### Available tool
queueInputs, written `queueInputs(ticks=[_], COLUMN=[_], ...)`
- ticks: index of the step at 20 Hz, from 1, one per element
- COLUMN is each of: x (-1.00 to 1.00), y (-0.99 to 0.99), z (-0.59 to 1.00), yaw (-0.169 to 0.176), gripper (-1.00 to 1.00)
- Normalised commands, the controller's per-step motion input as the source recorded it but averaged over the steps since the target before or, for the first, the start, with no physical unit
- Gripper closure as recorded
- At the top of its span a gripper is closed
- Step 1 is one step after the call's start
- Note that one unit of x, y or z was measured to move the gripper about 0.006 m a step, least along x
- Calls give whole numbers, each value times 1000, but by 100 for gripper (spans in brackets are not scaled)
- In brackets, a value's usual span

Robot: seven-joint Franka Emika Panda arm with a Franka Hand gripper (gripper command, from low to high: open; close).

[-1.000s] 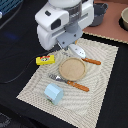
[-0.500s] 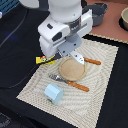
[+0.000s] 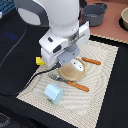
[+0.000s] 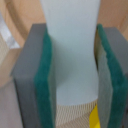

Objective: Interact with the objects in diverse but meaningful ways.

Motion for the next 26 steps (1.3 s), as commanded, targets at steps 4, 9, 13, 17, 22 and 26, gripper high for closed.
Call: queueInputs(ticks=[4, 9, 13, 17, 22, 26], x=[364, 385, 329, 297, 68, -80], y=[48, 111, 392, 490, 249, -84], z=[-231, -34, 789, 1000, 815, 386], yaw=[-5, -1, 0, 0, 0, -34], gripper=[100, -100, -100, -100, -100, -100])
